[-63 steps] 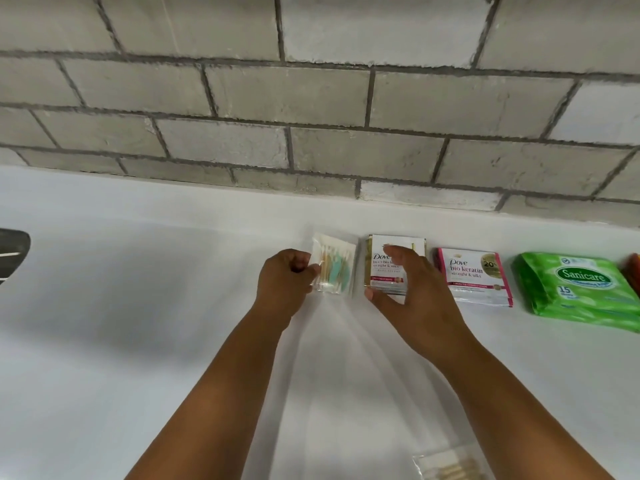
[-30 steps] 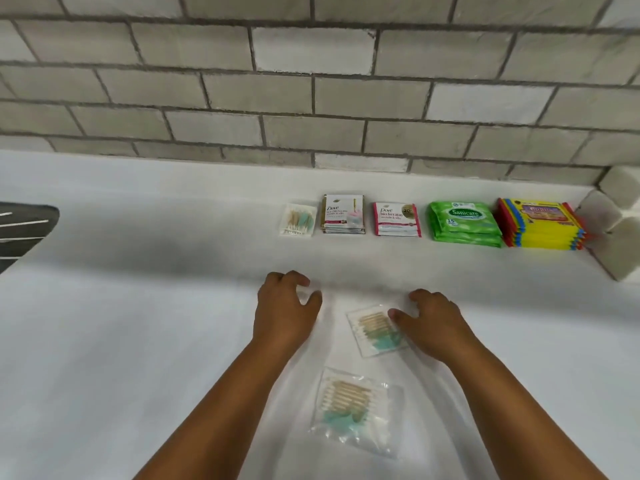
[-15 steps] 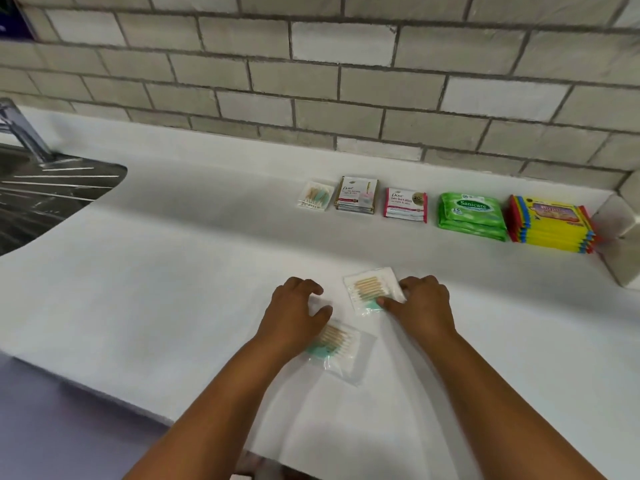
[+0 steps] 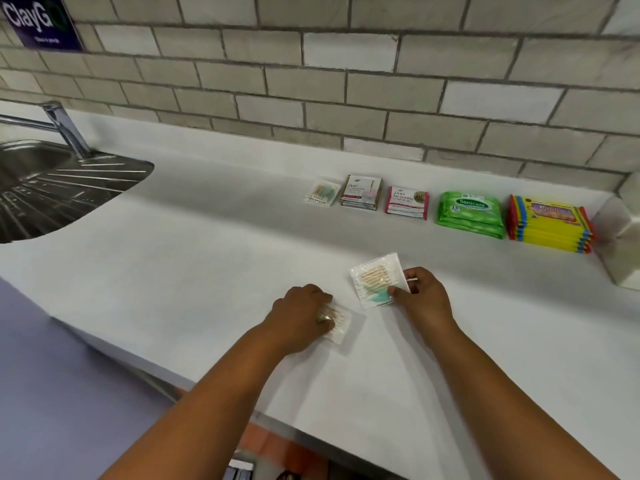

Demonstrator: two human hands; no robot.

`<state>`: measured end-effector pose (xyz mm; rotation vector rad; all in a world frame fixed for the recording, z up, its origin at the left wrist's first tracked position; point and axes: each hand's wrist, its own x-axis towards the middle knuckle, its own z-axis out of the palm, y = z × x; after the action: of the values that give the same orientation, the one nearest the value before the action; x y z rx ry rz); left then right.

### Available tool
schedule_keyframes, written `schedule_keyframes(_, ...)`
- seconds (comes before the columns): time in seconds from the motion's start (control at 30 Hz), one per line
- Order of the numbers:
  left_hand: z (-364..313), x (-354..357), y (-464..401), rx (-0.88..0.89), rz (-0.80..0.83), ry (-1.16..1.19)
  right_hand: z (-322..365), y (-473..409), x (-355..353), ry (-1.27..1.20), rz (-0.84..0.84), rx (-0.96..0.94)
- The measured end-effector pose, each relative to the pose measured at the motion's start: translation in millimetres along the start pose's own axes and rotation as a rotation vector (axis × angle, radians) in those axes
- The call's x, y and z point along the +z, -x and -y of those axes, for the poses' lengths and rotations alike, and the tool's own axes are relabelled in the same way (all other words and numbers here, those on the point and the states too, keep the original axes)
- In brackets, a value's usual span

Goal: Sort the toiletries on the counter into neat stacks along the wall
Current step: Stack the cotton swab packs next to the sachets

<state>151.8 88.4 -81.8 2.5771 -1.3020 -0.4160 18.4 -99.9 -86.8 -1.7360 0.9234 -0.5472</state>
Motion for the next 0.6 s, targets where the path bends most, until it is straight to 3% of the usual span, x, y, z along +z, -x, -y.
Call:
schedule_keyframes(0.3,1,-7,-8,-0.05,-0.033,-0.029,24,3,-1,-0.32,0.033,0.089)
schedule_keyframes(0.6,41,-38,-32,-0.263,-0.022,0.774,47,-20,9,-0.794,0.02,0.449)
